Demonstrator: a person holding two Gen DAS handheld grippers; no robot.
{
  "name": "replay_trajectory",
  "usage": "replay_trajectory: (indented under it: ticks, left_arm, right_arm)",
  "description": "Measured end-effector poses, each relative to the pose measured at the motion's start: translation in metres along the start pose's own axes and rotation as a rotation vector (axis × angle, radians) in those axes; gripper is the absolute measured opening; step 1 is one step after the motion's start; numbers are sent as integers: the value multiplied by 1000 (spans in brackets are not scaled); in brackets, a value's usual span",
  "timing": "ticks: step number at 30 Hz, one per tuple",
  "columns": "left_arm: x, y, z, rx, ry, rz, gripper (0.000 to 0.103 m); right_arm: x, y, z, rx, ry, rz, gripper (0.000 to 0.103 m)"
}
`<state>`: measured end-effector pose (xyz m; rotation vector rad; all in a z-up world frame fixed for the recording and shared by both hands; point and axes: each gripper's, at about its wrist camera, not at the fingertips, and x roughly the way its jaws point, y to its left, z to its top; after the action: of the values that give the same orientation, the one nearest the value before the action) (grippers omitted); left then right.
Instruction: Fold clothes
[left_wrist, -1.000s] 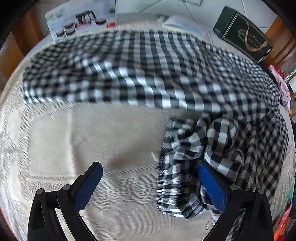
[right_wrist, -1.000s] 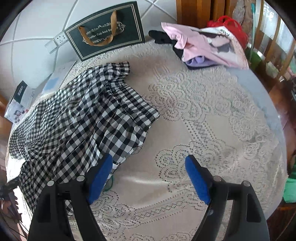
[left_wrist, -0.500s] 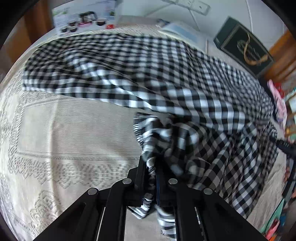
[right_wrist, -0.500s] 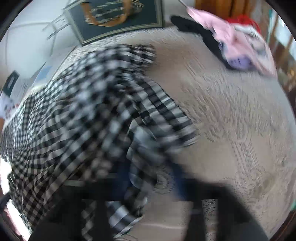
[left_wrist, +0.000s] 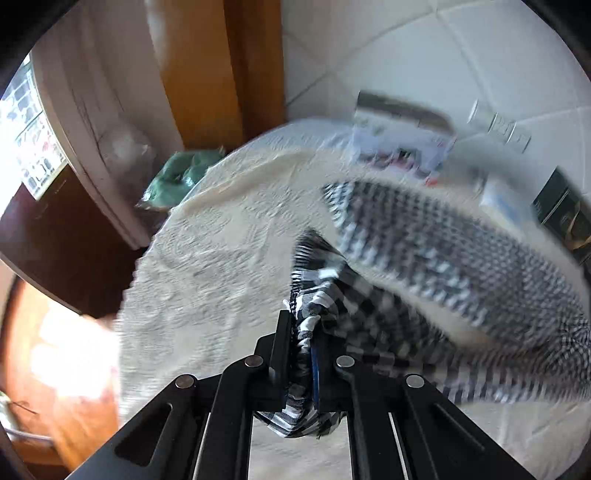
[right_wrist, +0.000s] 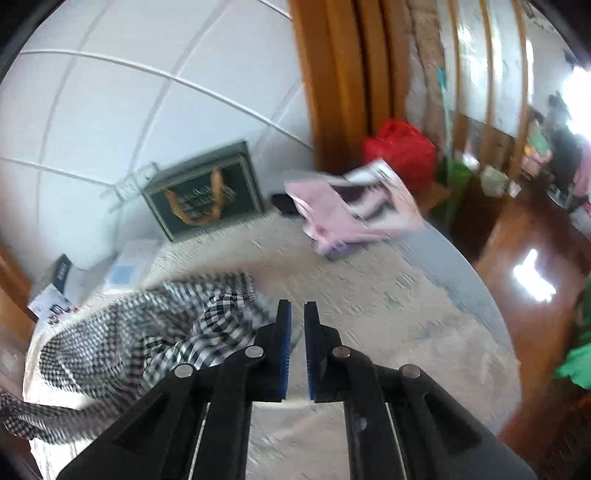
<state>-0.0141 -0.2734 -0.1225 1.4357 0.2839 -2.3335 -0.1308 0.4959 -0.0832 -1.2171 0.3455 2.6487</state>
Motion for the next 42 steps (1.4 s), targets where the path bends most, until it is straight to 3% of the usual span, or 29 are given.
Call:
replay_trajectory:
  ticks: [5, 7, 9, 11, 14, 17, 18, 19, 21, 23, 25, 32, 38, 42]
  left_arm:
    - [31, 20, -35, -2, 107, -31, 9]
    - [41, 22, -49, -22, 128, -43, 9]
    - [52, 22, -55, -36, 134, -46, 9]
    - [59, 24, -52, -61, 123, -58, 9]
    - [61, 30, -45, -93, 106, -98, 9]
    - [58, 32, -38, -96, 98, -125, 21]
    - [52, 35, -34, -101, 81, -130, 39]
    - [44, 40, -30, -109, 59, -138, 69]
    - [30, 57, -22, -173, 6, -191, 103]
    - [23, 68, -16, -199, -20, -191, 103]
    - [19, 73, -15, -181, -25, -127, 103]
    - [68, 50, -56, -18, 129, 27, 103]
    - [116, 42, -87, -74, 210, -37, 103]
    - [132, 26, -97, -107, 224, -23, 97]
  right_arm:
    - [48, -22, -55, 48, 243, 19, 9]
    - [66, -23, -76, 97, 320, 75, 21]
    - [84, -17, -89, 116, 370, 105, 72]
    - [98, -6, -93, 98, 376, 108, 86]
    - [118, 4, -91, 90, 393, 104, 86]
    - [130, 11, -89, 107, 415, 114, 86]
    - [132, 12, -89, 112, 417, 121, 86]
    - [134, 14, -89, 117, 419, 128, 86]
    - [139, 22, -88, 117, 428, 138, 86]
    - [146, 29, -88, 104, 438, 132, 86]
    - [148, 35, -88, 95, 439, 125, 86]
    - [156, 40, -94, 101, 437, 107, 86]
    - [149, 25, -88, 125, 418, 89, 81]
    - [158, 25, -86, 126, 434, 81, 80]
